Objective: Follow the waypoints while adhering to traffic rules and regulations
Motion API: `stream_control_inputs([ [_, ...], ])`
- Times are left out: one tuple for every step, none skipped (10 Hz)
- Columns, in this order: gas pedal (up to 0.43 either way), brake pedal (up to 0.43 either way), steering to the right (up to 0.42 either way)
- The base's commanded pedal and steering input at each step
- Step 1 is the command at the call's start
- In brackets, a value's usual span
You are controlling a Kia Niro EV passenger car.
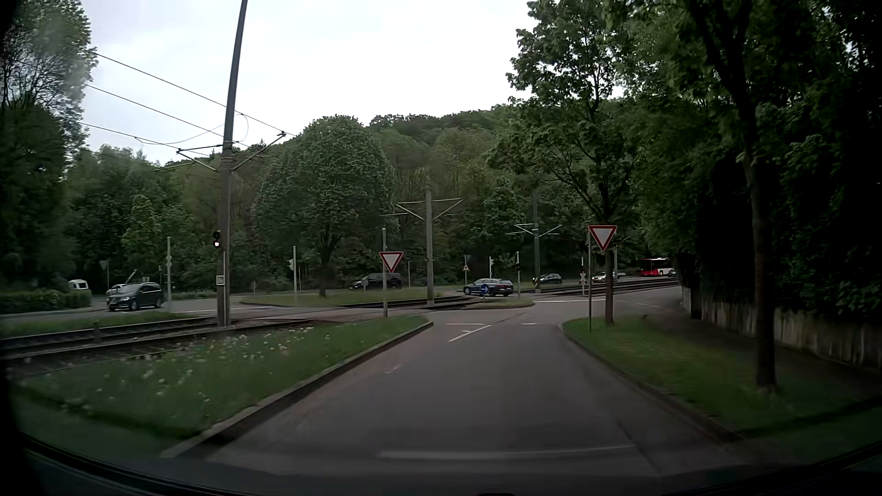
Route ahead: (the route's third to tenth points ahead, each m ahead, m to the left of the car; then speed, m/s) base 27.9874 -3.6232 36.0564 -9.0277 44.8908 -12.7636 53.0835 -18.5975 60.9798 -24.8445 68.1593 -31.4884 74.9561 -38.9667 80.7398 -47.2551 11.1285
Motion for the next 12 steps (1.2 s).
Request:
stream_control_inputs([
  [0.000,0.110,0.028],
  [0.000,0.000,0.028],
  [0.000,0.000,0.028],
  [0.000,0.000,0.029],
  [0.000,0.000,0.029],
  [0.008,0.000,0.030],
  [0.008,0.000,0.033],
  [0.020,0.000,0.042],
  [0.039,0.000,0.049],
  [0.039,0.000,0.056],
  [0.047,0.000,0.062],
  [0.047,0.000,0.070],
])
